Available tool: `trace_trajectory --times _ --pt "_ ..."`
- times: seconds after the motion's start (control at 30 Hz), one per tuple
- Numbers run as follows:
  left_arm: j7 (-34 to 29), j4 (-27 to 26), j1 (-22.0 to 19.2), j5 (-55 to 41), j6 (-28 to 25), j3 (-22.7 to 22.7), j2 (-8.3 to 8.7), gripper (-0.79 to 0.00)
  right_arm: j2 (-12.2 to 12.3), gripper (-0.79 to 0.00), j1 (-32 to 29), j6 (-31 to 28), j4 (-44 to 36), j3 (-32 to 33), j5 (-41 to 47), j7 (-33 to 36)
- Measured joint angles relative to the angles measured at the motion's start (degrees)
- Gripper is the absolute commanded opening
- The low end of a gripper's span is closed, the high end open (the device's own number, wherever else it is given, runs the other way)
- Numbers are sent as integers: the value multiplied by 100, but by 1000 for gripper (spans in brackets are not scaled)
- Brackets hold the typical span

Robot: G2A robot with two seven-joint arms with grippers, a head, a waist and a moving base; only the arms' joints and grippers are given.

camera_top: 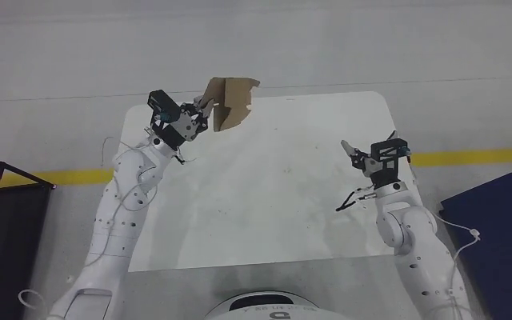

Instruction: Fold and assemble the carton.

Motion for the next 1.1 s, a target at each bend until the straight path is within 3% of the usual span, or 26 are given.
trace_trajectory --times 0.27,0.33,0.4,0.53,0.77,1.1 --pt "116 124 90 -242 -124 -30 -14 -785 1 0 1 -14 -1 -2 -6 0" --pt "200 412 63 -1010 -724 -23 -29 -785 -13 0 41 -217 -69 -153 193 -106" --pt "82 803 -154 -1907 -1433 56 -42 -785 -25 0 249 -872 -22 -438 593 -63" --pt "-240 1458 -676 -3000 -2064 460 -136 -785 -113 0 977 -1799 215 -1209 1025 300" --pt "-704 1938 -1217 -4404 -2072 1381 -261 -785 -305 0 1860 -2477 687 -2211 2376 470" --pt "-1032 2004 -1311 -5474 -2072 1677 -77 -785 -303 0 1951 -3431 1433 -2033 4372 739"
